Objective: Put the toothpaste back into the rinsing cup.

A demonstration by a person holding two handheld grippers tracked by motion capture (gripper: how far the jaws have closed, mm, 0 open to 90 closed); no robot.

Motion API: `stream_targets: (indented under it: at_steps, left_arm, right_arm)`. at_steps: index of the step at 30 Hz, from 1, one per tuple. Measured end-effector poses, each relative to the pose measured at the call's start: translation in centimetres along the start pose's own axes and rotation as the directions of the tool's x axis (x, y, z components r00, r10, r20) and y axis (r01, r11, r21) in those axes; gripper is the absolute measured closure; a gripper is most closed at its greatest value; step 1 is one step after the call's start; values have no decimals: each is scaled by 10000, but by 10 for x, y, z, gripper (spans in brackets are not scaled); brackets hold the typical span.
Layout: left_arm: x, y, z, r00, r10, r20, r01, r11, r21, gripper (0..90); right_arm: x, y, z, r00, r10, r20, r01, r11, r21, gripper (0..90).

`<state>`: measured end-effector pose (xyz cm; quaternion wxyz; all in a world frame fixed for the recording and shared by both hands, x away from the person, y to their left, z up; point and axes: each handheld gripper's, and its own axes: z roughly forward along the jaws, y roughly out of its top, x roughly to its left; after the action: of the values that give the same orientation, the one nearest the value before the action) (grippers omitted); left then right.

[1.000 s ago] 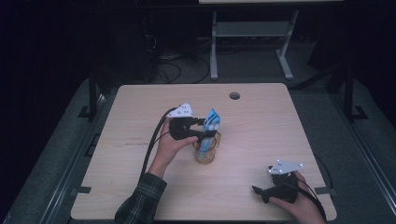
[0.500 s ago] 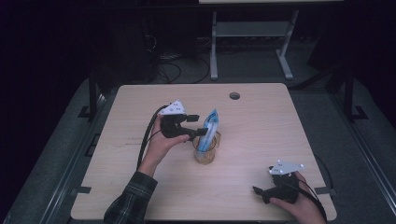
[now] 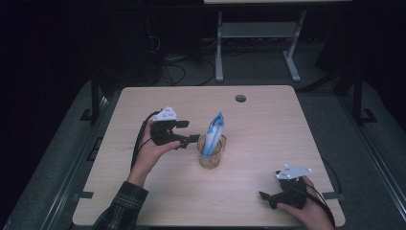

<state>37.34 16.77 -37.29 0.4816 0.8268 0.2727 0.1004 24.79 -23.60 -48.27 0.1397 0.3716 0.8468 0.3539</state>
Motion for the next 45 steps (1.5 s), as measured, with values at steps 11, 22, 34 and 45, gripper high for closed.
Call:
stream_targets:
  at_steps: [11,22,34,45]
  left_arm:
    - [8,-20,-27,9949,-201,-986,230,9993,281,254]
    - [-8,-64,-36,9882,-200,-1519,326,9962,810,240]
    - [-12,-105,-52,9733,-477,-2246,806,9870,1393,234]
    - [-12,-132,-66,9632,-732,-2584,1203,9778,1715,229]
  right_arm:
    - [-1,0,1,9999,-100,-41,100,9999,3,5]
    - [-1,1,1,9999,-98,-34,98,10000,-3,5]
    - [-1,1,1,9999,-117,-88,117,9999,-16,4]
    - [-1,1,1,9999,-104,-62,104,9999,6,5]
